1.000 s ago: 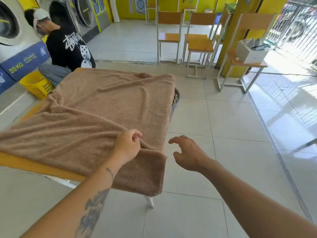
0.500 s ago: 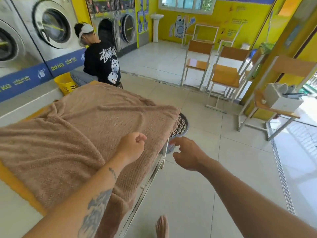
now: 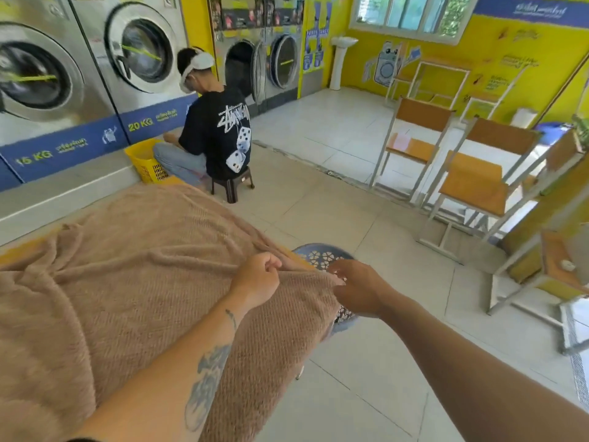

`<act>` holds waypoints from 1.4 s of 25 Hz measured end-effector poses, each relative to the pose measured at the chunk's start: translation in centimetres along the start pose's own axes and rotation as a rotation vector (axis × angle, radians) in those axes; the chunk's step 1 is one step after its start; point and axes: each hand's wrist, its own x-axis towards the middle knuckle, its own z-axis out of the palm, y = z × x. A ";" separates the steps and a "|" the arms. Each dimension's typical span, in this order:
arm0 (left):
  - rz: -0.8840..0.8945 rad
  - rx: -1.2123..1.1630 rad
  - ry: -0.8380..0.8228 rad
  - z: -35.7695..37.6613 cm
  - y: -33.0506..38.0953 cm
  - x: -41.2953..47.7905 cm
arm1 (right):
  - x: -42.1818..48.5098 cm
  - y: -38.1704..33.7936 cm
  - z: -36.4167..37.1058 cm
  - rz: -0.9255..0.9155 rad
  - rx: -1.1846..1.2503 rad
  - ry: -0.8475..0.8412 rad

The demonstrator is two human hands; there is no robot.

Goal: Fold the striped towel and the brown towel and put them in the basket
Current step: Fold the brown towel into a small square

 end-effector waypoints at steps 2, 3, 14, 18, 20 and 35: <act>-0.036 0.055 0.045 0.3 0.3 2.8 | 4.6 1.1 0.0 -0.024 -0.046 -0.070; -0.062 0.083 0.065 0.5 0.4 4.1 | 6.7 1.6 0.2 -0.040 -0.065 -0.105; -0.496 0.423 0.136 5.8 1.5 9.9 | 17.7 10.1 4.2 -0.272 -0.140 -0.428; -0.385 0.304 0.326 7.0 3.7 11.0 | 17.7 11.4 3.2 -0.264 0.039 -0.420; -0.324 0.244 0.112 8.2 4.9 11.0 | 17.0 12.8 3.0 -0.122 0.091 -0.593; -0.441 -0.057 0.356 1.6 4.5 -2.8 | 16.4 2.8 -1.0 -0.377 -0.056 -0.456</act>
